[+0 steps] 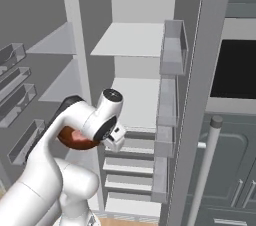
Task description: Place one of the steaks on the plate and the other in the bowl. Then place the bowl in the fridge.
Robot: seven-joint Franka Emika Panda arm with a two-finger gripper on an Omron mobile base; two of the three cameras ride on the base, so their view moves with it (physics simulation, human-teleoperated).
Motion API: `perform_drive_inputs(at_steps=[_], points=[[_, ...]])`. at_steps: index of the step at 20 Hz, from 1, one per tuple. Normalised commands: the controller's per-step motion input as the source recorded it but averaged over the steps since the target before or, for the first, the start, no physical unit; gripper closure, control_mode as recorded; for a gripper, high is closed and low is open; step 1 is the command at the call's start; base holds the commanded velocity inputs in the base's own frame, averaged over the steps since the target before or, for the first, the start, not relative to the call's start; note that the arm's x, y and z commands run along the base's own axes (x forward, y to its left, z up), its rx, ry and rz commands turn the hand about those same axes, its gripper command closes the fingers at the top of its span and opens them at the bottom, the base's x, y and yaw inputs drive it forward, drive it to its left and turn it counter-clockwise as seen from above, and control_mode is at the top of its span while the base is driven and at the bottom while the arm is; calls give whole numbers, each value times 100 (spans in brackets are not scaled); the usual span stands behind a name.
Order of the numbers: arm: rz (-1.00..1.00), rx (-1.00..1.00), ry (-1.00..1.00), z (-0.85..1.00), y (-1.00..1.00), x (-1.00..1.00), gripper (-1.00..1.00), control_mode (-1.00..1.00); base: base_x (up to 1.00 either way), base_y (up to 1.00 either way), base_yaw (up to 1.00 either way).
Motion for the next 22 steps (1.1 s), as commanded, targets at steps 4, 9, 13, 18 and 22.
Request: perform_drive_inputs(at_steps=[4, 9, 13, 18, 22], points=[[-55, 1, -5, -1, -47, -9, 100, -100, 0, 0, 0], [-68, 0, 5, -15, -14, 31, 100, -100, 0, 0, 0], [-60, -2, 17, -2, -13, 59, 100, -100, 0, 0, 0], [-29, 9, 22, 1, -58, 70, 100, -100, 0, 0, 0], [-12, 0, -12, -15, 0, 83, 100, -100, 0, 0, 0]])
